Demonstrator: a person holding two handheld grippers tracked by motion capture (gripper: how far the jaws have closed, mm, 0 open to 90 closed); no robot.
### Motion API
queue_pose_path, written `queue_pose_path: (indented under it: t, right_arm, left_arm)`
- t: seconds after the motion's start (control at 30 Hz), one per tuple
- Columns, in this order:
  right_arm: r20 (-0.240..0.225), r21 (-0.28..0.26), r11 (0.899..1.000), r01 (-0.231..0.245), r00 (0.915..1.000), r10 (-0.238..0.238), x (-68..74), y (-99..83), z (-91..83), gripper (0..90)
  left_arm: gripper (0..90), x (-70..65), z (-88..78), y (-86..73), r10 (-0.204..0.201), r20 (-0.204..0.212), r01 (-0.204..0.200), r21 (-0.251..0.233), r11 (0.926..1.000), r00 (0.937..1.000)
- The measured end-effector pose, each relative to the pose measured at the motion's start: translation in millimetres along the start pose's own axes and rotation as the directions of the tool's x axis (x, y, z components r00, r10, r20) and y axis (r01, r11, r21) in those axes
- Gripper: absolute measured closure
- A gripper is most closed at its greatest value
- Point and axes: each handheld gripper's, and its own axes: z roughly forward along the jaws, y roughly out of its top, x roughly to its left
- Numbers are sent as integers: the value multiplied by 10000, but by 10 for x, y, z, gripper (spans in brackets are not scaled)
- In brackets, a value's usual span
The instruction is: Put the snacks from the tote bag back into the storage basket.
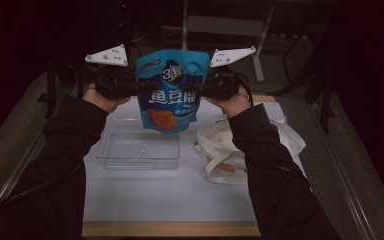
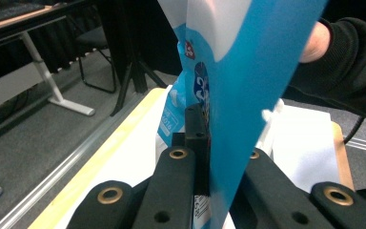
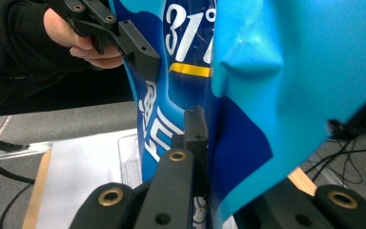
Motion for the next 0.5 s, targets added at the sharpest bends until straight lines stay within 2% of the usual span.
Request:
queue_pose_path:
  t: [0.3, 0.33, 0.5]
  right_arm:
    - [-314, 33, 10000, 77, 9995, -76, 50, 55, 250, 890]
    - [-440, 32, 10000, 66, 9990, -64, 61, 52, 321, 890]
    - [-602, 92, 9999, 71, 9982, -65, 81, 46, 428, 890]
  left_arm:
    - [900, 61, -208, -145, -85, -89, 85, 63, 9999, 9999]
    - [900, 71, -252, -189, -94, -80, 95, 96, 9999, 9999]
    - [900, 94, -327, -278, -124, -109, 126, 107, 9999, 9999]
